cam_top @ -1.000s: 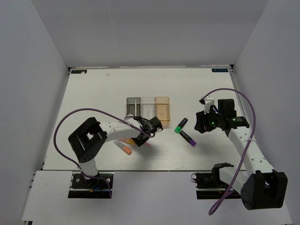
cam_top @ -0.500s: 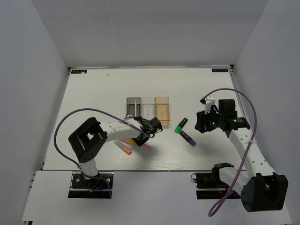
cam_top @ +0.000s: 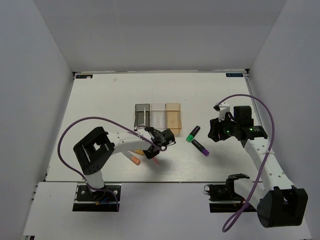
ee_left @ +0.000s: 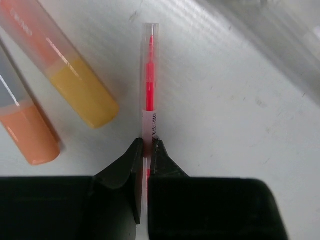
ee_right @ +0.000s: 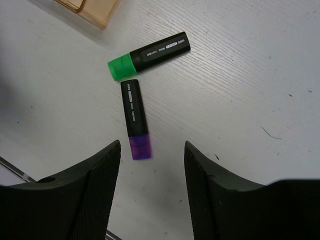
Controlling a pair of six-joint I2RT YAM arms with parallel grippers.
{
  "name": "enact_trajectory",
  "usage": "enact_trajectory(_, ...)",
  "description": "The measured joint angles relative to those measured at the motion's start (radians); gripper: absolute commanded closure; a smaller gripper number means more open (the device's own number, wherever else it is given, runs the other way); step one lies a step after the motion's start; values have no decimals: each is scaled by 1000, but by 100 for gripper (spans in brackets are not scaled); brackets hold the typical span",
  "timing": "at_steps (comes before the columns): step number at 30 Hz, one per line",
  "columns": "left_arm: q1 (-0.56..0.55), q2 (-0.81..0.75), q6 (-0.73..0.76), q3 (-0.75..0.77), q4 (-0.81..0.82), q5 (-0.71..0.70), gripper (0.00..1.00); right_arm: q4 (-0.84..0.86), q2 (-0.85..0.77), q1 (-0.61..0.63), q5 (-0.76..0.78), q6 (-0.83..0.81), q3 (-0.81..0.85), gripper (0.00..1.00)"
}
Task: Sort the stationery into containers
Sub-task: Pick up the pen from the center of the board, then place the pen in the storage box.
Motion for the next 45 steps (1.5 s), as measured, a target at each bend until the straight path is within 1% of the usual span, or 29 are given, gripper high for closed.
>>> enact_trajectory(5, -90, -28, 18, -11, -59, -24, 100, 0, 0, 0, 2, 0, 0, 43)
enact_trajectory(11, -182, -152, 19, 13, -163, -117, 100, 0, 0, 0, 3, 0, 0, 43)
enact_trajectory(14, -204, -185, 53, 62, -199, -171, 100, 0, 0, 0, 3, 1, 0, 43)
enact_trajectory(17, -190, -206, 135, 121, -211, -225, 100, 0, 0, 0, 3, 1, 0, 43)
enact_trajectory(19, -150, -224, 213, 153, -202, -248, 100, 0, 0, 0, 3, 1, 0, 43)
enact_trajectory(21, -84, -247, 322, 175, -165, -267, 100, 1, 0, 0, 3, 1, 0, 43)
enact_trajectory(23, 4, -269, 478, 177, -93, -262, 100, 1, 0, 0, 3, 1, 0, 43)
enact_trajectory(26, 147, -279, 710, 176, 45, -224, 100, 1, 1, 0, 3, 1, 0, 43)
enact_trajectory(27, 213, -276, 803, 174, 105, -193, 100, 1, 2, 0, 3, 1, 0, 43)
enact_trajectory(31, 340, -240, 1009, 173, 251, -113, 100, 1, 13, 0, 2, 0, 0, 43)
enact_trajectory(34, 394, -167, 1109, 187, 323, -58, 99, 1, 20, 0, 3, 0, 0, 43)
enact_trajectory(35, 404, -137, 1131, 196, 340, -40, 96, 1, 21, 0, 3, 0, 0, 43)
enact_trajectory(37, 415, -75, 1164, 213, 364, -13, 96, 1, 23, 0, 3, 0, 0, 43)
enact_trajectory(38, 417, -49, 1172, 220, 373, -2, 89, 1, 24, 0, 3, 0, 0, 41)
enact_trajectory(39, 418, -21, 1180, 230, 375, 10, 87, 1, 26, 0, 3, 0, 0, 41)
enact_trajectory(41, 418, 23, 1187, 250, 377, 27, 80, 1, 35, 0, 3, -1, 0, 36)
enact_trajectory(42, 418, 40, 1188, 261, 376, 32, 67, 1, 41, 0, 3, 0, 0, 34)
enact_trajectory(44, 418, 67, 1187, 278, 378, 39, 63, 1, 50, 0, 3, -4, 0, 34)
enact_trajectory(45, 418, 72, 1184, 282, 379, 41, 56, 1, 54, 0, 2, -5, 0, 34)
